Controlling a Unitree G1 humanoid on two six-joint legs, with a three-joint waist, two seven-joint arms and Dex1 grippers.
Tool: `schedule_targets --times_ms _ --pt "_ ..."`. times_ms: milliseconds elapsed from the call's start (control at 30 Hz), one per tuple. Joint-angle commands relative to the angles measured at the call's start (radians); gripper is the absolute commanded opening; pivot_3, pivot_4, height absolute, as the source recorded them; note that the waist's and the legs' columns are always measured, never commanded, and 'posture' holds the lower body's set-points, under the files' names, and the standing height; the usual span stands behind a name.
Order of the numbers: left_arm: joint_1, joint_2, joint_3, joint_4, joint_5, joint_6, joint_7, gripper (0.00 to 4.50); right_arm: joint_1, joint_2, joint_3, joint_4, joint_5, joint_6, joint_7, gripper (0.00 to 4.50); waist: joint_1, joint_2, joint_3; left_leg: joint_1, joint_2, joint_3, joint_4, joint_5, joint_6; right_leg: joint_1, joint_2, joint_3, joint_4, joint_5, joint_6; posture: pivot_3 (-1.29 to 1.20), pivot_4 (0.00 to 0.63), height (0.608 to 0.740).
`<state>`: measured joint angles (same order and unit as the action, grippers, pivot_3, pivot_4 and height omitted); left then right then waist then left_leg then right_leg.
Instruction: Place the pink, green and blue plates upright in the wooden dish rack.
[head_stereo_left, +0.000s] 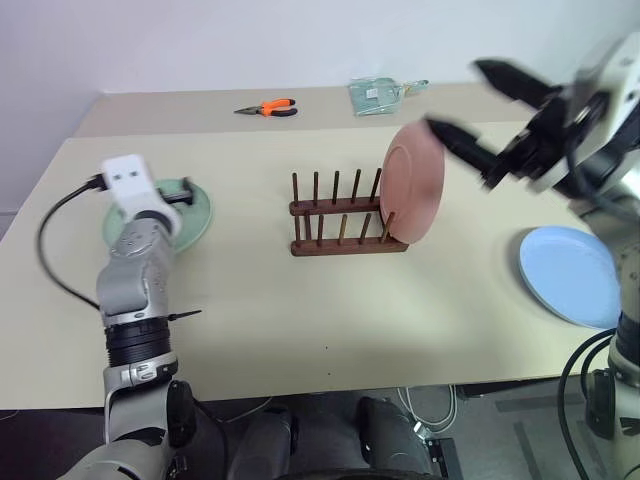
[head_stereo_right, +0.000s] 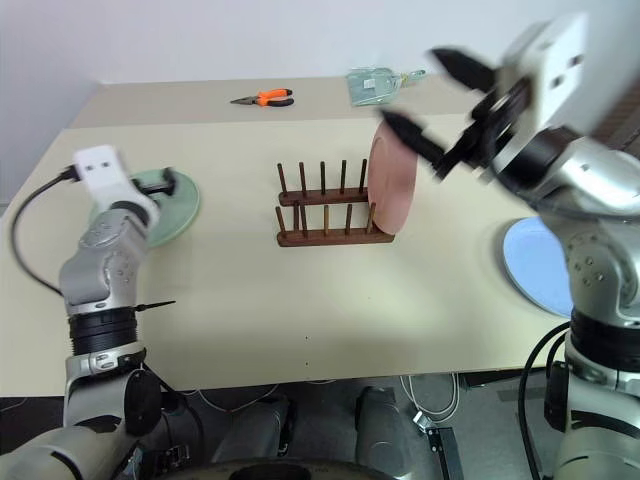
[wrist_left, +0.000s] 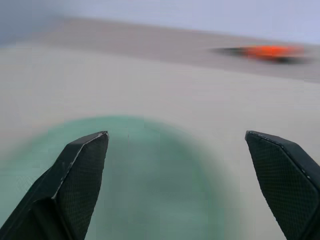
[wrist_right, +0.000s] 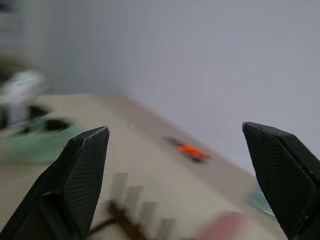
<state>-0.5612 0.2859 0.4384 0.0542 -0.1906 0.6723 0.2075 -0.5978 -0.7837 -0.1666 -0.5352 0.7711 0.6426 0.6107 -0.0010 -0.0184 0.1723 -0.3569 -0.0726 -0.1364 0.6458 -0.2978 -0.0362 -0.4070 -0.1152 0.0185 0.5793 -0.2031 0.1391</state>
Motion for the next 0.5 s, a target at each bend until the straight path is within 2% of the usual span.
schedule_targets --times_ms 33,267,300,367,500 --pt "0.007 -0.020 0.062 -0.030 0.003 0.112 0.095 4.50 0.026 0.047 0.122 -0.074 -0.021 0.010 0.012 4.47 0.009 -0.003 -0.001 0.000 0.000 0.000 0.000 0.000 0.000 0.000 0.000 0.000 0.000 0.000 0.001 0.00 0.150 0.740" --pt "-0.018 -0.127 0.258 -0.044 -0.155 0.263 0.146 4.50 0.142 0.110 0.269 -0.080 -0.178 -0.047 -0.002 4.47 0.033 -0.007 0.000 -0.001 -0.002 -0.001 0.003 0.001 -0.002 0.001 -0.002 -0.001 0.001 0.001 0.002 0.00 0.150 0.740" --pt "-0.022 -0.134 0.272 -0.045 -0.176 0.278 0.140 3.97 0.157 0.115 0.281 -0.079 -0.199 -0.057 -0.002 4.50 0.033 -0.007 0.000 0.000 -0.002 -0.001 0.003 0.001 -0.003 0.001 -0.002 -0.001 0.002 0.001 0.003 0.00 0.150 0.740" --pt "-0.024 -0.137 0.281 -0.046 -0.193 0.286 0.136 3.21 0.181 0.125 0.296 -0.077 -0.235 -0.067 -0.008 4.50 0.035 -0.007 0.000 0.000 -0.002 -0.001 0.001 0.002 -0.005 0.000 -0.001 -0.001 0.003 0.000 0.004 0.00 0.150 0.740" --pt "-0.034 -0.148 0.301 -0.049 -0.234 0.289 0.138 1.17 0.191 0.138 0.300 -0.063 -0.304 -0.088 -0.022 4.50 0.040 -0.007 0.000 0.000 -0.002 -0.001 0.001 0.004 -0.007 0.000 -0.001 -0.001 0.003 0.000 0.004 0.00 0.150 0.740"
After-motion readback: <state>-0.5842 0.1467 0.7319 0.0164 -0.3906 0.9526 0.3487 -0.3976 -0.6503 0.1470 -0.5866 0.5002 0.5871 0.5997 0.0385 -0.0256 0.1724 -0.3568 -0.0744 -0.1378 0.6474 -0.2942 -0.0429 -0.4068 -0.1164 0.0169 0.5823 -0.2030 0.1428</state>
